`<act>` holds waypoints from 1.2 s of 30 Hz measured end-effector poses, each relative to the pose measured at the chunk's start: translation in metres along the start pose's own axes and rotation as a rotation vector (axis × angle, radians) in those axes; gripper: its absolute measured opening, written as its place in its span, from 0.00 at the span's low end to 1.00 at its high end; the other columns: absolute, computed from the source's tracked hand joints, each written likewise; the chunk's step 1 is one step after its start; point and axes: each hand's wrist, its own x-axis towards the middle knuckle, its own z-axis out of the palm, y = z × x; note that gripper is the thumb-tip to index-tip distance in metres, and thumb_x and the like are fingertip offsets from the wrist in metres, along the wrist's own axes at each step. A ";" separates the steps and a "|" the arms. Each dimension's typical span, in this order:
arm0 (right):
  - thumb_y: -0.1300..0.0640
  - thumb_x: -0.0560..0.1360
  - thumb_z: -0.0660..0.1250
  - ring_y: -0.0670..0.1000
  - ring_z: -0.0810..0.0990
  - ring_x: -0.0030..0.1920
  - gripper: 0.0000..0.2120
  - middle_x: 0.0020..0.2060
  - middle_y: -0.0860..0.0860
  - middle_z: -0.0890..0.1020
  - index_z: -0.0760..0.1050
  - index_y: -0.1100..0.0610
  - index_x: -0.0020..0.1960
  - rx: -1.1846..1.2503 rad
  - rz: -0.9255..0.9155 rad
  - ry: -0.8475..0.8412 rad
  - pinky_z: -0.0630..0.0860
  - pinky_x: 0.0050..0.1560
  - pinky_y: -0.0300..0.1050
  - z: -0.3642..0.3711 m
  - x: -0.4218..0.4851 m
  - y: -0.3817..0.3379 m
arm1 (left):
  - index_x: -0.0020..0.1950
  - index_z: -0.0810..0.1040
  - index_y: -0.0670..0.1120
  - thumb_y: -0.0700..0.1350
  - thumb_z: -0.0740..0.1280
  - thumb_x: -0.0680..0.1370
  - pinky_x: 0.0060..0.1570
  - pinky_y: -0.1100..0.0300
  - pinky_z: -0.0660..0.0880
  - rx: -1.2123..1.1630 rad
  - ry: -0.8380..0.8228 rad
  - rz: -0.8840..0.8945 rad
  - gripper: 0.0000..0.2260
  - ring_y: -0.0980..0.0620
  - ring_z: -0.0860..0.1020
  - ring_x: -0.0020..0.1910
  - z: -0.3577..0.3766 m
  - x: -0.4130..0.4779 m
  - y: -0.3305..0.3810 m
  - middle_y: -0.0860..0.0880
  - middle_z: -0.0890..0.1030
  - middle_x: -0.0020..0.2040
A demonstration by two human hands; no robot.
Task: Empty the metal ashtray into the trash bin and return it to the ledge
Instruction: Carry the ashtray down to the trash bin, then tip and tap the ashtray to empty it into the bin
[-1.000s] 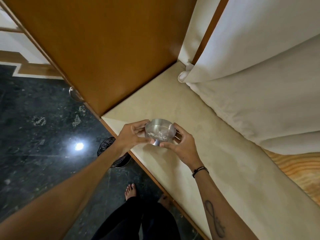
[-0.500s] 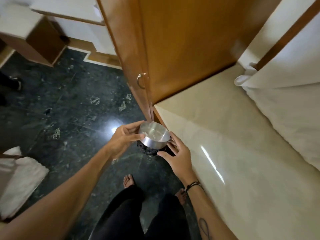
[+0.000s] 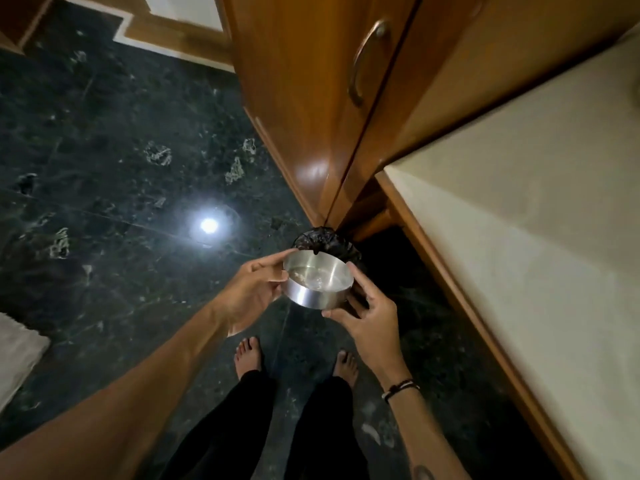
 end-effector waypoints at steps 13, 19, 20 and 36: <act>0.71 0.69 0.82 0.41 0.87 0.59 0.35 0.60 0.46 0.87 0.79 0.57 0.73 -0.013 0.125 0.064 0.85 0.59 0.41 0.015 0.128 0.150 | 0.73 0.81 0.40 0.35 0.69 0.84 0.54 0.65 0.85 0.025 0.174 -0.098 0.17 0.56 0.88 0.49 -0.052 0.149 -0.097 0.43 0.87 0.65; 0.65 0.73 0.82 0.41 0.87 0.56 0.23 0.56 0.48 0.88 0.83 0.60 0.66 -0.049 0.118 0.073 0.84 0.55 0.35 0.010 0.167 0.173 | 0.61 0.84 0.37 0.42 0.68 0.86 0.64 0.53 0.83 0.056 0.246 -0.182 0.10 0.44 0.87 0.55 -0.040 0.183 -0.104 0.39 0.88 0.56; 0.65 0.74 0.81 0.41 0.88 0.55 0.21 0.55 0.49 0.88 0.83 0.60 0.65 -0.034 0.122 0.072 0.83 0.54 0.34 0.009 0.174 0.173 | 0.60 0.84 0.37 0.44 0.68 0.86 0.59 0.55 0.85 0.084 0.254 -0.199 0.11 0.44 0.87 0.54 -0.038 0.189 -0.104 0.40 0.88 0.55; 0.67 0.88 0.55 0.54 0.83 0.54 0.16 0.51 0.52 0.85 0.81 0.58 0.57 0.341 0.509 0.122 0.83 0.51 0.57 -0.005 0.229 0.194 | 0.57 0.86 0.40 0.47 0.79 0.77 0.42 0.56 0.83 0.391 0.286 -0.068 0.13 0.48 0.84 0.42 -0.018 0.267 -0.105 0.46 0.87 0.46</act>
